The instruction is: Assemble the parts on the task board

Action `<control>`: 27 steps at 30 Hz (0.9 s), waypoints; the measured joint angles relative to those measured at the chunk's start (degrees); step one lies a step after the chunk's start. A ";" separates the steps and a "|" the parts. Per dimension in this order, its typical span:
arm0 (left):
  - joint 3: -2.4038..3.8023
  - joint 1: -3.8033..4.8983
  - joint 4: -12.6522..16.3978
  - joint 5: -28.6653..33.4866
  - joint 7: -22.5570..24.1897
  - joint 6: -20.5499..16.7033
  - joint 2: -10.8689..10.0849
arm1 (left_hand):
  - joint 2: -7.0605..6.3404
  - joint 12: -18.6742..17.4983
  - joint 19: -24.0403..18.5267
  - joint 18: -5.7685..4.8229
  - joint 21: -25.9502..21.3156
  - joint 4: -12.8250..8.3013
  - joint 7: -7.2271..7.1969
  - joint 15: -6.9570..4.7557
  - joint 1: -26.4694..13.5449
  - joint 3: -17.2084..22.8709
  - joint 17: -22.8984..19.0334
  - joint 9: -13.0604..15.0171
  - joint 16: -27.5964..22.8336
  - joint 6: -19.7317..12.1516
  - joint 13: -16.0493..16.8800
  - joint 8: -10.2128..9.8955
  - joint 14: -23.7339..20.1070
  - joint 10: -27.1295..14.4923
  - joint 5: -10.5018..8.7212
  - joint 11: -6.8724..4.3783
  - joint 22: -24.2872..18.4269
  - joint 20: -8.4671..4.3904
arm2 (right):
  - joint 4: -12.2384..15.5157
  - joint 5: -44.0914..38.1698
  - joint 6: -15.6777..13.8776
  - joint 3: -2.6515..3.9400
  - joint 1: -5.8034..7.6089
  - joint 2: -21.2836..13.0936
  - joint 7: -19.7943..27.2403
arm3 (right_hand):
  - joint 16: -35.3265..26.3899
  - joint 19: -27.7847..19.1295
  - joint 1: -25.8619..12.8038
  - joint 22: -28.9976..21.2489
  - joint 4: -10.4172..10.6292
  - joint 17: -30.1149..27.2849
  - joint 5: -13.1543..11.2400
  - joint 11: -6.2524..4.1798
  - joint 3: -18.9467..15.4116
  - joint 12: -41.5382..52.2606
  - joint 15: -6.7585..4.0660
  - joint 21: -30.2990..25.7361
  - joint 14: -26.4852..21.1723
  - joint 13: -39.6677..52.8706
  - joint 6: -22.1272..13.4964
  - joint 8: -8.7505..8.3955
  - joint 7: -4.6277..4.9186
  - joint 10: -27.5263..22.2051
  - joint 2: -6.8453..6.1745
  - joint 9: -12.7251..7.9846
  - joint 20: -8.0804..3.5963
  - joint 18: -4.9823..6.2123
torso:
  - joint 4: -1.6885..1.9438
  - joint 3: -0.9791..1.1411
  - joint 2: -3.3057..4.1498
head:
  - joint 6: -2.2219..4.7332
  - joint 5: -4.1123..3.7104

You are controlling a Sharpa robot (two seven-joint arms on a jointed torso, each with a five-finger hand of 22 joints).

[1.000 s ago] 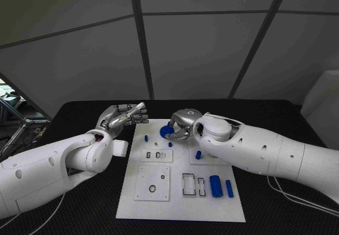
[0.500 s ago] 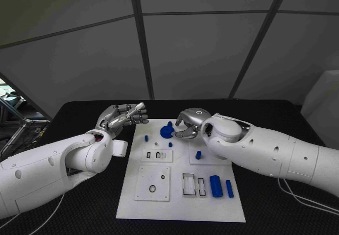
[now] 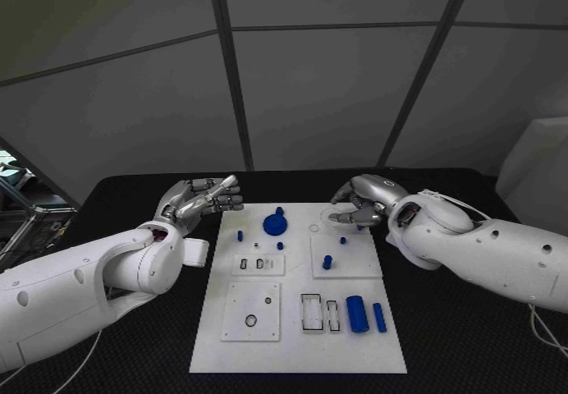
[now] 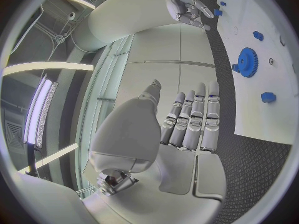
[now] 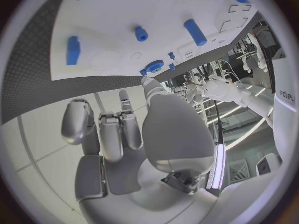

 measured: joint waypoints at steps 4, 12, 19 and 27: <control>0.00 0.00 -0.14 0.00 0.00 0.02 0.14 | 0.00 0.00 0.00 0.00 0.00 0.00 0.00 0.00 0.00 0.00 0.06 0.00 0.00 0.00 0.00 0.00 0.00 0.00 0.00 0.00 0.00 0.00 | -1.37 5.18 0.43 0.08 0.00 -2.24 3.52 | 0.00 -0.58 1.44 -0.80 -1.09 0.00 -0.63 0.00 -0.48 -0.71 0.00 -0.71 0.00 0.00 0.00 0.00 0.00 0.00 -0.59 -0.02 -0.22 0.05 | -0.27 0.12 -0.11 | 0.07 -0.37; 0.01 -0.11 -0.44 -0.01 0.00 0.11 0.43 | 0.00 0.00 0.00 0.01 0.00 -0.16 0.00 0.00 0.00 -0.16 0.05 0.00 0.00 0.00 0.00 0.00 0.00 0.00 0.00 0.00 0.01 0.00 | -5.36 12.24 1.02 0.08 -0.13 -2.78 8.85 | -0.46 -1.94 3.03 -2.82 -2.11 0.00 -1.99 0.00 -2.02 -2.37 0.00 -2.00 0.00 0.00 -3.38 -0.45 0.55 0.00 -0.70 -0.50 -0.10 0.92 | -0.30 0.25 -0.13 | 0.18 -0.97; 0.01 -0.19 -0.71 -0.01 0.00 0.18 0.45 | 0.00 0.00 0.00 0.00 0.00 -0.16 0.00 0.00 0.00 -0.16 0.04 0.00 0.01 0.00 0.00 0.00 0.00 0.00 0.00 0.00 0.01 0.00 | -8.12 14.23 2.15 0.08 -0.81 -2.05 11.27 | 0.20 -0.86 4.02 -0.72 -2.64 0.00 -1.18 0.00 -2.24 -1.24 0.00 -1.27 0.00 0.00 -3.37 -0.16 0.55 0.00 -0.15 -0.32 0.11 0.90 | -0.09 0.13 -0.15 | 0.01 -1.16; 0.00 -0.22 -0.90 -0.02 0.00 0.21 0.36 | 0.00 0.00 0.00 0.00 0.00 -0.16 0.00 0.00 0.00 -0.16 0.07 0.00 -0.22 0.00 0.00 0.01 0.00 0.00 0.00 0.00 0.01 0.00 | -9.06 14.66 4.23 0.07 -1.41 -1.69 11.93 | 0.43 -0.66 4.02 -0.24 -2.71 0.00 -0.84 0.00 -2.30 -0.97 0.00 -1.05 0.00 0.00 -3.07 0.02 0.85 0.00 -0.15 -0.23 0.31 0.90 | -0.09 0.02 -0.15 | -0.08 -1.08</control>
